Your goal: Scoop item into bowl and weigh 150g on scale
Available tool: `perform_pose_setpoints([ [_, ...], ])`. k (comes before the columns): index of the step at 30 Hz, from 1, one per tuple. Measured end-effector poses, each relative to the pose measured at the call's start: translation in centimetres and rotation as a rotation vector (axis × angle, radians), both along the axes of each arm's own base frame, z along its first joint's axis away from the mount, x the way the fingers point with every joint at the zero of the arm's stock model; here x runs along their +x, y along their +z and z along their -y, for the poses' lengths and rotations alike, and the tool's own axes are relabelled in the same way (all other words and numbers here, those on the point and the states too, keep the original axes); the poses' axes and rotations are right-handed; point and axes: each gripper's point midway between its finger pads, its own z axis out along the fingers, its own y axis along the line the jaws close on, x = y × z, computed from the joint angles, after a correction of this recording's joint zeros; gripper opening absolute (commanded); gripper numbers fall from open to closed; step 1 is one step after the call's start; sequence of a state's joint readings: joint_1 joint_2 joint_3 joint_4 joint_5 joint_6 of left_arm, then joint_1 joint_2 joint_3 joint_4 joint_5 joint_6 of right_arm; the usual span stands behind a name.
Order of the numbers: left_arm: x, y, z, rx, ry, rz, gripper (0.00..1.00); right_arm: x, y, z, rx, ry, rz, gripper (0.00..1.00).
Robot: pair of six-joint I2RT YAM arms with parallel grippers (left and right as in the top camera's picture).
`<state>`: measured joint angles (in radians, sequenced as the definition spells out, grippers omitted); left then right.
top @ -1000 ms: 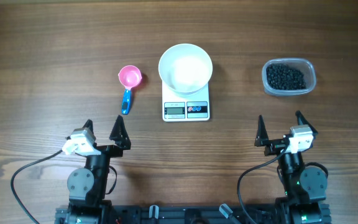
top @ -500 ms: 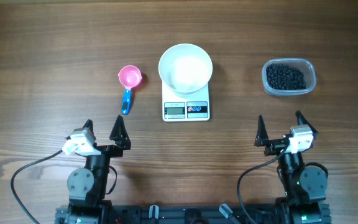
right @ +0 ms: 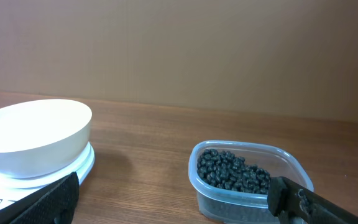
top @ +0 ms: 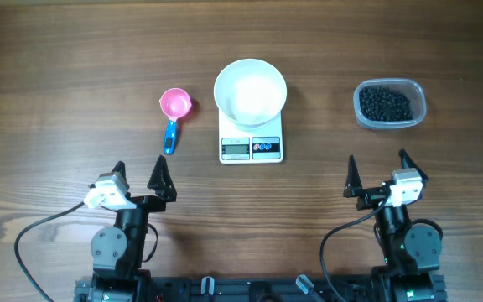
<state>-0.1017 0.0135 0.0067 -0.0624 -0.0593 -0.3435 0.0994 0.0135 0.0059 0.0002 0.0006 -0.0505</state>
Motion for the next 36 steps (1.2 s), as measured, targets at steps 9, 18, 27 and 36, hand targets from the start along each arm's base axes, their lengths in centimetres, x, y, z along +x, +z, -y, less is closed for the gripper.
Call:
perform_pose_setpoints([
  [9,0.0,0.0,0.0,0.000,0.000,0.000,1.00,0.0,0.0,0.0,0.000,0.000,0.000,1.00],
  [18,0.0,0.0,0.0,0.000,0.000,0.000,1.00,0.0,0.0,0.0,0.000,0.000,0.000,1.00],
  [27,0.0,0.0,0.0,0.000,0.000,0.000,1.00,0.0,0.0,0.0,0.000,0.000,0.000,1.00],
  [36,0.1,1.9,-1.6,-0.005,0.095,0.077,1.00,0.0,0.0,0.0,0.000,0.000,0.000,1.00],
])
